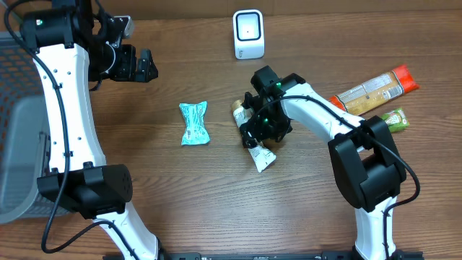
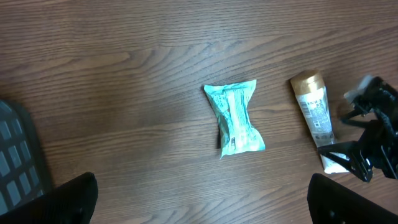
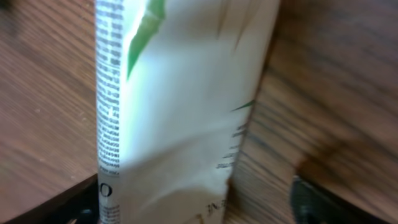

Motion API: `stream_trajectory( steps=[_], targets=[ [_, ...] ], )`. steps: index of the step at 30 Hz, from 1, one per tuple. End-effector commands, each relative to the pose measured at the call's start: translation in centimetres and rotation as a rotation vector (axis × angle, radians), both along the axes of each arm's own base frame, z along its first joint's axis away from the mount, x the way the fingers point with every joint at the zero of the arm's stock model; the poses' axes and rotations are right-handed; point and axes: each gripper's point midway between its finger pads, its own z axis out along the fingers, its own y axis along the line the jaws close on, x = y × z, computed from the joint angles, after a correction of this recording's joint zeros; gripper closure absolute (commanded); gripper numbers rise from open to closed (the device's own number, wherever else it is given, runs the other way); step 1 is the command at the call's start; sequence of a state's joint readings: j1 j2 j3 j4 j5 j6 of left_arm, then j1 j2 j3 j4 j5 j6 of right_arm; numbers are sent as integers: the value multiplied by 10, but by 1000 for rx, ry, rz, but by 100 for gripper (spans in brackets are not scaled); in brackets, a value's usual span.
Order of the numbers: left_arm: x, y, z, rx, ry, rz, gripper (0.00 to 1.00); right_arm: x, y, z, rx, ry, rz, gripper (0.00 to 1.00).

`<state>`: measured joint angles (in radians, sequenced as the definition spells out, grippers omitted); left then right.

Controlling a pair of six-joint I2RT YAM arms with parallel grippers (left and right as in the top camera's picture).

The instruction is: Scan the item barcode

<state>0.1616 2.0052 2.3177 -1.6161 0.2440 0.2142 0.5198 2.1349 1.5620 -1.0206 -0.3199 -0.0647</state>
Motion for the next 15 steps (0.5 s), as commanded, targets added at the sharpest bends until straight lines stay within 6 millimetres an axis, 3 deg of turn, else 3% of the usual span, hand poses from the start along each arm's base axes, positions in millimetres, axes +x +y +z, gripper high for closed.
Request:
stream_trajectory(
  steps=[1,6,7,11,15],
  targets=[
    [2,-1,-2,-6,-2,-19,0,-16,11,-5,91,57,44,27],
    [2,-1,-2,-6,-2,-19,1,-19,10,-10,84,71,15,92],
    [2,-1,-2,-6,-2,-19,1,-18,10,-10,84,73,-3,96],
    [2,-1,-2,-6,-2,-19,0,-9,13,1,106,65,-33,96],
    [2,-1,-2,-6,-2,-19,0,21,13,39,142,-26,-59,96]
  ],
)
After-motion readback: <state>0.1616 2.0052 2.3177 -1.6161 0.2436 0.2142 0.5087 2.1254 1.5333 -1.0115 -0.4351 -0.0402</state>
